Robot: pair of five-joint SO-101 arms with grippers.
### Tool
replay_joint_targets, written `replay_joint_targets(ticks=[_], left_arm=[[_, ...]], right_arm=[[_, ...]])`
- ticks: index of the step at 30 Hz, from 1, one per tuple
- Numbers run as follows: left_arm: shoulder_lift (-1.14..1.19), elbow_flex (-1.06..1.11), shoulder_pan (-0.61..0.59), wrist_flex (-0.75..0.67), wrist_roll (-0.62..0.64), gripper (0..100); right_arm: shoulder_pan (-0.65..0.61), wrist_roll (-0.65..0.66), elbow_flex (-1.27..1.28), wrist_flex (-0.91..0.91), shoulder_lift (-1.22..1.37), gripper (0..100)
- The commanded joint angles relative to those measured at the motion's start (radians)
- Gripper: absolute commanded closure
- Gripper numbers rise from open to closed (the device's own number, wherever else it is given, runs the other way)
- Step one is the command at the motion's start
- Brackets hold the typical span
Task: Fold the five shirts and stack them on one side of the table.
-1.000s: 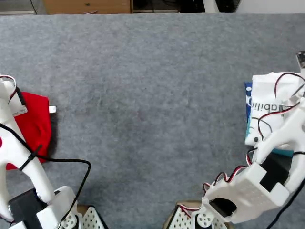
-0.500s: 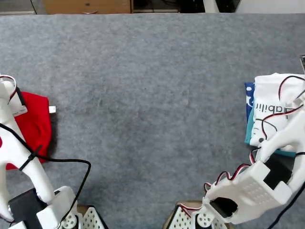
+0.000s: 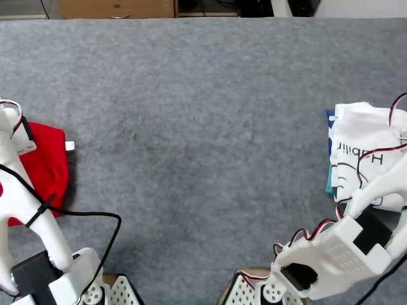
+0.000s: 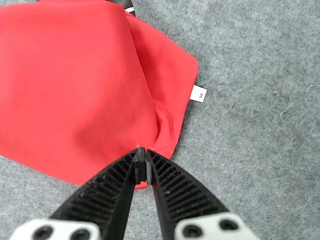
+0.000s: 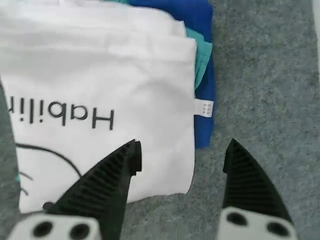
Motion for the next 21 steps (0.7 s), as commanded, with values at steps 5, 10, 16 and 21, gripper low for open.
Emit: replay_joint_targets(ticks=[5,10,16,21], left_arm=[[-0.027,-0.043,0.012,-0.008,-0.005,98],[-0.027,-0.043,0.012,-0.008,-0.005,98],[-0.031,-0.043,0.011,-0.006,-0.005,98],[-0.035,-0.041,0.011,-0.005,-0.005,98]], right_arm=[[-0.094,0.002,-0.047,0.157,-0.012,98.4],[-0.16,0.002,-0.022,0.235,-0.002,99.8],[-0.166,0.002,0.091,0.192,0.114,99.5],[-0.163,0.002,0.099,0.166,0.222,99.5]])
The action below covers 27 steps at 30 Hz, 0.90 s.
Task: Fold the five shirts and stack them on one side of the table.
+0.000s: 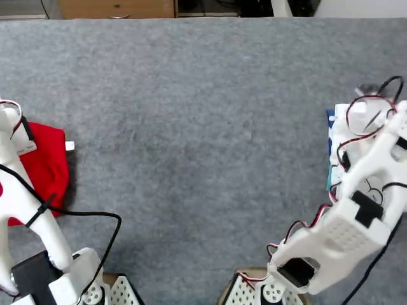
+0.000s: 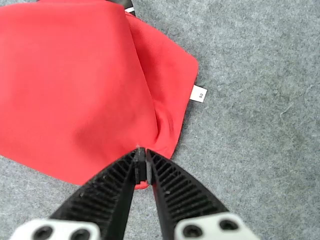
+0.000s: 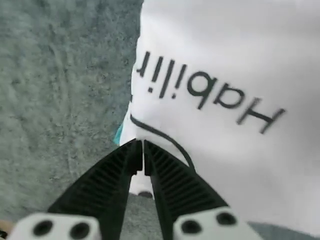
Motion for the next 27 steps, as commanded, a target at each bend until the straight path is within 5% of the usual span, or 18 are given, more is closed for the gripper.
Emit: replay_joint_targets(ticks=[1,16,23,27], left_arm=[[-0.035,-0.041,0.009,-0.005,-0.005,98],[-0.036,-0.043,0.003,-0.005,-0.017,98],[-0.027,0.026,-0.028,0.051,-0.336,97],[-0.027,0.135,-0.118,0.068,-0.562,84]], right_arm=[[-0.012,0.002,-0.028,0.014,0.012,99.5],[-0.062,0.002,-0.302,0.284,-0.234,99.6],[-0.082,0.002,-0.093,0.284,-0.404,99.6],[-0.077,0.002,0.074,0.284,-0.533,99.6]])
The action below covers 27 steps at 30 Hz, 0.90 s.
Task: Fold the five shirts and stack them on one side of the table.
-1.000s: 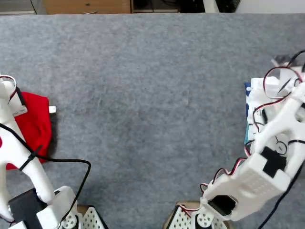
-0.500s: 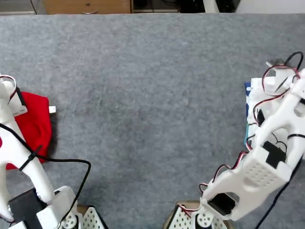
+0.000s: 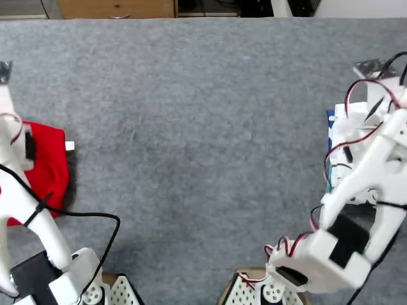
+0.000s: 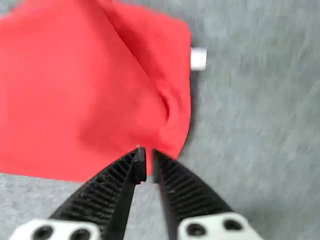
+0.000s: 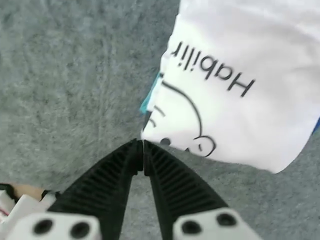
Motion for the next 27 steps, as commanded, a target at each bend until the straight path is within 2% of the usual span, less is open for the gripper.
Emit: replay_joint_targets(ticks=[1,5,14,21,27], left_arm=[[-0.025,0.078,-0.089,0.008,-0.189,81],[-0.024,0.18,-0.133,-0.014,-0.35,79],[-0.024,0.559,-0.137,-0.4,-0.52,79],[0.004,0.724,-0.133,-0.663,-0.539,79],[0.171,0.703,-0.137,-0.746,-0.539,79]], right_arm=[[-0.01,0.002,0.136,0.02,-0.148,99.6],[-0.015,0.002,0.298,0.018,-0.286,99.6],[-0.012,0.002,0.487,0.018,-0.506,99.6],[-0.008,0.002,0.587,0.02,-0.653,99.6],[-0.008,0.002,0.674,0.02,-0.805,99.6]])
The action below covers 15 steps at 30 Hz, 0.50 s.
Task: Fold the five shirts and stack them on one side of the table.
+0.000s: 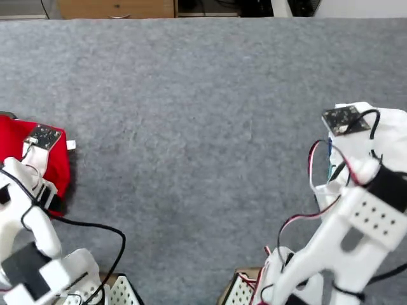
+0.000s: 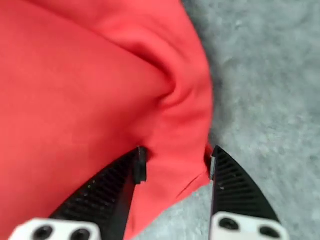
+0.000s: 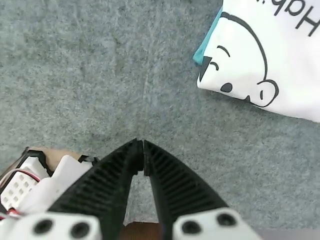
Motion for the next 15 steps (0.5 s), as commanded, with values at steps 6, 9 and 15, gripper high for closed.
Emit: replay_joint_targets(ticks=[6,9,15], left_arm=[[0.14,-0.092,-0.014,-0.025,0.0,97],[0.137,-0.109,-0.017,-0.025,0.021,97],[0.021,-0.244,-0.021,-0.023,0.242,98]], right_arm=[[-0.008,0.002,0.113,0.018,-0.189,99.6],[-0.008,0.002,0.145,0.018,-0.24,99.6],[-0.008,0.002,0.179,0.018,-0.312,99.6]])
